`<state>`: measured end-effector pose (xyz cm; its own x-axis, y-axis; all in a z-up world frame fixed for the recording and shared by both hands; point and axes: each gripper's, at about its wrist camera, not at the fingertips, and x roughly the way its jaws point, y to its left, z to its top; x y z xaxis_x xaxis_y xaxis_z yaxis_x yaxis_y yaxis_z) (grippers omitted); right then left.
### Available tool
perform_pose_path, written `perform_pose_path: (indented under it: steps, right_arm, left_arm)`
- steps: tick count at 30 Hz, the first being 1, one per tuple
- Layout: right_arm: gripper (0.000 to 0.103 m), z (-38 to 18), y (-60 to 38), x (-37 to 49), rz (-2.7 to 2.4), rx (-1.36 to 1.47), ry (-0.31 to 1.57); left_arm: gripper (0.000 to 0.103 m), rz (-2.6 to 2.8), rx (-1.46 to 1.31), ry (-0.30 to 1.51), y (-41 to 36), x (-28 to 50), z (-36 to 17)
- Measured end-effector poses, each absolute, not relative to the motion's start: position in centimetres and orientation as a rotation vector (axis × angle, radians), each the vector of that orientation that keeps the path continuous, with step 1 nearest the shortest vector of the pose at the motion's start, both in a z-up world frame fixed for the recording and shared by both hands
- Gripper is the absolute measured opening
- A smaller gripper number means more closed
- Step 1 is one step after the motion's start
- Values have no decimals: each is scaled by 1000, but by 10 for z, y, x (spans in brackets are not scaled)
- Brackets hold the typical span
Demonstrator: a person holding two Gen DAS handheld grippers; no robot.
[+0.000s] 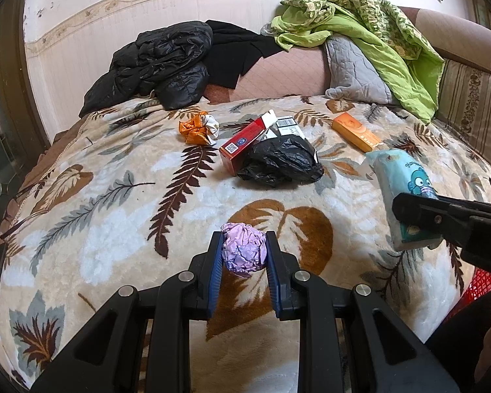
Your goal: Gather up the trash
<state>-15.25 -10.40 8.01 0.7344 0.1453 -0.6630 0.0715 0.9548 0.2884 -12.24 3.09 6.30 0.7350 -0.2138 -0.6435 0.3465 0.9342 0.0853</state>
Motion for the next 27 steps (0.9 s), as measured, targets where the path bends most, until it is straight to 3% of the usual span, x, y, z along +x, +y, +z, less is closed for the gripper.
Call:
perform_pose_path:
  steps: [27]
  right_arm:
    - [30, 91, -100, -189, 3, 286, 721]
  left_arm:
    - [23, -356, 192, 661, 27, -134, 70]
